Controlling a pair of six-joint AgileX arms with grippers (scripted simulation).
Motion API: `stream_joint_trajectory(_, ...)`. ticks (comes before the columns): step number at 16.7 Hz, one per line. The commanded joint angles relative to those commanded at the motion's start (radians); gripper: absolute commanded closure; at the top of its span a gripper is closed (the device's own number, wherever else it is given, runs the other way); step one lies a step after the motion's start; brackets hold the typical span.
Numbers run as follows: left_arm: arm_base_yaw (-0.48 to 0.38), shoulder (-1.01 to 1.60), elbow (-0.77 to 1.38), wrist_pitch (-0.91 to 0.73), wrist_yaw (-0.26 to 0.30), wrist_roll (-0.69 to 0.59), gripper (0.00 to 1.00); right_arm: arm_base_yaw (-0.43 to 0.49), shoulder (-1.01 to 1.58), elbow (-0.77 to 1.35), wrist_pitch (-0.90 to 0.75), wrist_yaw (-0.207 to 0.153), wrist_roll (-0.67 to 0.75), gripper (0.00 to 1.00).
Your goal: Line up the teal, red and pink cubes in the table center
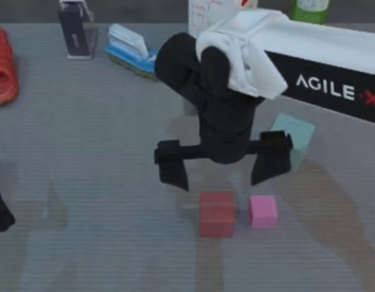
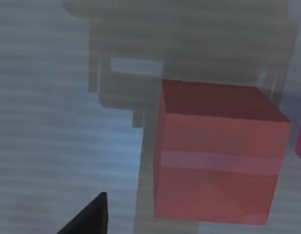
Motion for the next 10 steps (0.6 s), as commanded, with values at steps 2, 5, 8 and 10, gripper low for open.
stream_joint_trajectory(2, 0.000, 0.000, 0.000, 0.000, 0.000, 0.000, 0.00, -0.032, 0.022, 0.029, -0.013, -0.001, -0.113, 0.00)
stream_joint_trajectory(5, 0.000, 0.000, 0.000, 0.000, 0.000, 0.000, 0.00, -0.097, 0.063, 0.077, -0.038, -0.006, -0.357, 0.00)
stream_joint_trajectory(8, 0.000, 0.000, 0.000, 0.000, 0.000, 0.000, 0.00, -0.173, 0.103, 0.125, -0.064, -0.011, -0.663, 0.00)
stream_joint_trajectory(10, 0.000, 0.000, 0.000, 0.000, 0.000, 0.000, 0.00, -0.227, 0.125, 0.153, -0.079, -0.014, -0.867, 0.00)
